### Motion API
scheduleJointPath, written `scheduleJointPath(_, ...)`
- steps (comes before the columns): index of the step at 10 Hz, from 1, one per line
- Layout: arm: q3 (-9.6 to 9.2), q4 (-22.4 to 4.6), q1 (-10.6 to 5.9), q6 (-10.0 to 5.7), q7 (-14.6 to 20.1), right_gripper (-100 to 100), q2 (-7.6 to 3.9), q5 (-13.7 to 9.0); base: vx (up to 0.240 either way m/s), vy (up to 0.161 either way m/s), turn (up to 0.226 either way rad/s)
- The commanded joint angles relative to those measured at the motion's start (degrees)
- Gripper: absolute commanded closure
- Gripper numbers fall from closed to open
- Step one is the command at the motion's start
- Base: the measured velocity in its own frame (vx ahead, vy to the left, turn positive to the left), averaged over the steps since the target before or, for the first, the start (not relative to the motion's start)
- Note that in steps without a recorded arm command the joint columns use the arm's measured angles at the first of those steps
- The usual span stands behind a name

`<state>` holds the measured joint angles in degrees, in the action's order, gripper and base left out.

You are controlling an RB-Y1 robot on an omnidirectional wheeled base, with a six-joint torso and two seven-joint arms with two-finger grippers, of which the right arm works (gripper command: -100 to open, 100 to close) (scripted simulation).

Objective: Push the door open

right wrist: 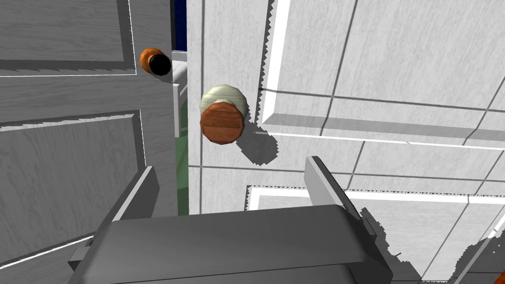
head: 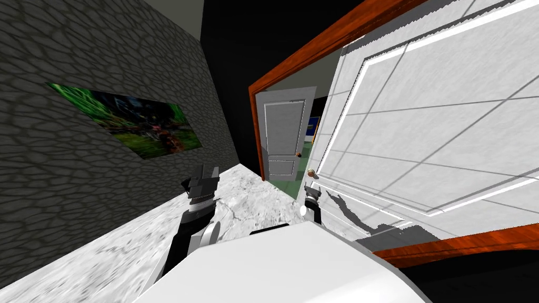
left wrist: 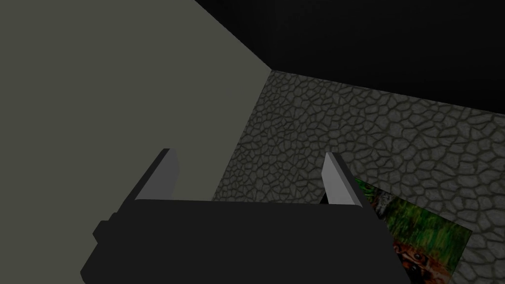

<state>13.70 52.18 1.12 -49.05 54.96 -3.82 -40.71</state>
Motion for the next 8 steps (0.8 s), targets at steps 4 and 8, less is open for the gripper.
scheduleJointPath(4,0.85,-5.8,-2.06,-1.72,4.8,-100,0.76,-3.1,0.058,-0.082,0.108)
scheduleJointPath(8,1.08,-6.6,-2.21,-1.97,5.7,-100,0.5,-3.7,0.044,-0.059,0.045)
